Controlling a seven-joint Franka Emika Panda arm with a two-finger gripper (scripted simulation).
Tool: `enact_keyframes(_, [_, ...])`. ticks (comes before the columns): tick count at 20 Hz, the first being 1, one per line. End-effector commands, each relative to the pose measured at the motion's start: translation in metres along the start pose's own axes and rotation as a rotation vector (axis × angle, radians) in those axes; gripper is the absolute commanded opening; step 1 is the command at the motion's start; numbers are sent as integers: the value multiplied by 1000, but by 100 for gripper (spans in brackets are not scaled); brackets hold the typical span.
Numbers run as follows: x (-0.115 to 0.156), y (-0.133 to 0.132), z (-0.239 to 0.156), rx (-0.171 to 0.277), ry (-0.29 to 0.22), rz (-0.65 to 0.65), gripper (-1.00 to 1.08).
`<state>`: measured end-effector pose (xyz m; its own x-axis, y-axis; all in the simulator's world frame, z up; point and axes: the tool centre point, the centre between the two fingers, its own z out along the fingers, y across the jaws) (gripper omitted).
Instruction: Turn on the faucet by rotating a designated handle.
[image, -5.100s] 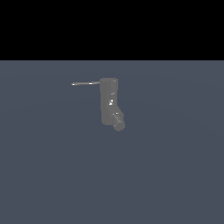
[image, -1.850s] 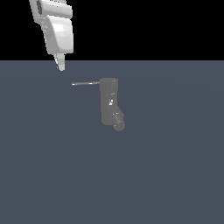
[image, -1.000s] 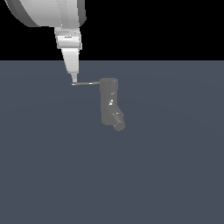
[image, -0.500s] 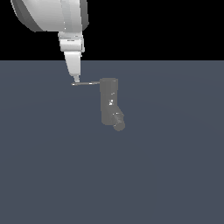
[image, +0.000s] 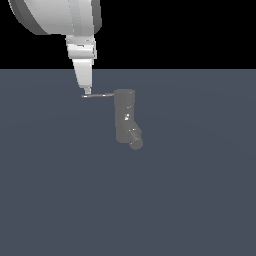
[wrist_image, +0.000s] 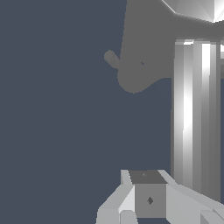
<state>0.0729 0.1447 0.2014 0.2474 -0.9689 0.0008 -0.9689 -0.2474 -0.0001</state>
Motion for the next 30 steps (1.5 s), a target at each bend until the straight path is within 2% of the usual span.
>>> enact_keyframes(1, [0, 7, 0, -1, 0, 0, -100])
enact_keyframes(28, [3, 84, 0, 0, 0, 2, -100])
enact_keyframes(30, [4, 80, 0, 2, -1, 5, -100])
